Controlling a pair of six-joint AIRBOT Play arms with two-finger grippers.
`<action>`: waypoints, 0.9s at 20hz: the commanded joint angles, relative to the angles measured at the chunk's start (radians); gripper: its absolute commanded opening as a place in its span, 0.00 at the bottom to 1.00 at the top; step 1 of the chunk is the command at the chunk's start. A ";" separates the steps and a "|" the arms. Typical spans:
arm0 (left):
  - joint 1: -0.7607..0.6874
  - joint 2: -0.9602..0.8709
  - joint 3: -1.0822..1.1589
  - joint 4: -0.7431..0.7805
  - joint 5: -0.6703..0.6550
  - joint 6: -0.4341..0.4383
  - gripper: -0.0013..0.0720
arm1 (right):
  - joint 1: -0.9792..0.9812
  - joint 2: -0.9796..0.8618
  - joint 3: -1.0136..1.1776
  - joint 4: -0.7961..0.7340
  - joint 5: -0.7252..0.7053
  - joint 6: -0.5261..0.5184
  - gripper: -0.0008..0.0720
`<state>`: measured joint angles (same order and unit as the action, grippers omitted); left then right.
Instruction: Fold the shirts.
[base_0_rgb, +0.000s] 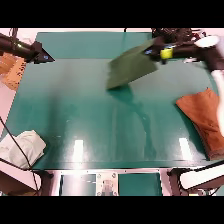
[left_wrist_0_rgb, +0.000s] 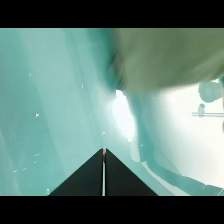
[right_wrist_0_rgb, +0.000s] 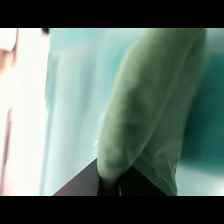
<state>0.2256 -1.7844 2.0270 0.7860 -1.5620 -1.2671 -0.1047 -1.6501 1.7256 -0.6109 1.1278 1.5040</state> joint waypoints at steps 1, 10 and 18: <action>0.000 0.000 0.000 0.001 -0.009 0.000 0.05 | -0.232 0.148 0.011 -0.120 0.082 0.093 0.03; 0.000 0.000 0.000 0.000 -0.012 0.000 0.05 | -0.748 0.412 -0.024 -0.595 0.403 0.464 0.04; 0.000 0.000 0.000 0.000 -0.062 0.000 0.05 | -0.953 0.641 -0.539 -0.997 0.539 0.542 0.04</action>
<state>0.2256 -1.7844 2.0270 0.7860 -1.5986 -1.2675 -0.9802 -1.0721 1.3682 -1.4590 1.6279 2.0151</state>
